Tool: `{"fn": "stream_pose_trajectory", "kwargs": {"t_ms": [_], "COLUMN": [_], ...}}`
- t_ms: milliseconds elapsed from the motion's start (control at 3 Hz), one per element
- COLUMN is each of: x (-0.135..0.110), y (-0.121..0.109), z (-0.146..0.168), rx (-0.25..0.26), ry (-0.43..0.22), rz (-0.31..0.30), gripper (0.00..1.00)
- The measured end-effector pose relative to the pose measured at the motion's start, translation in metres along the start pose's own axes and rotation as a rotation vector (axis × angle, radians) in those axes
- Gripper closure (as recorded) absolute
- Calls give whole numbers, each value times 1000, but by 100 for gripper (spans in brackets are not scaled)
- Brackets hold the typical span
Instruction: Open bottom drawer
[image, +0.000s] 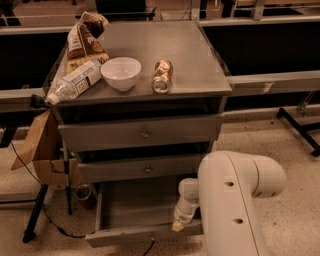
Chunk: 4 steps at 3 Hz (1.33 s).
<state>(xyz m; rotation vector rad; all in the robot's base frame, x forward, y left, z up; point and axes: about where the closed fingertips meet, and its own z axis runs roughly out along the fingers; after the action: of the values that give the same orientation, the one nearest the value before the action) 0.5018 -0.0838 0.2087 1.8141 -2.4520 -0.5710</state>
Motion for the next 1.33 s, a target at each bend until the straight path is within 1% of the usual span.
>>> {"fn": "stream_pose_trajectory", "kwargs": {"t_ms": [333,667,1000,1333], "x": [3,18,17,37], "y": [2,25,25,40], "z": [1,11,10,23], "rx": [10,1,1,21], "ry": [19,57,57,92], "rz": [-32,-70,-70,-107], "gripper": [27,0,0,5]}}
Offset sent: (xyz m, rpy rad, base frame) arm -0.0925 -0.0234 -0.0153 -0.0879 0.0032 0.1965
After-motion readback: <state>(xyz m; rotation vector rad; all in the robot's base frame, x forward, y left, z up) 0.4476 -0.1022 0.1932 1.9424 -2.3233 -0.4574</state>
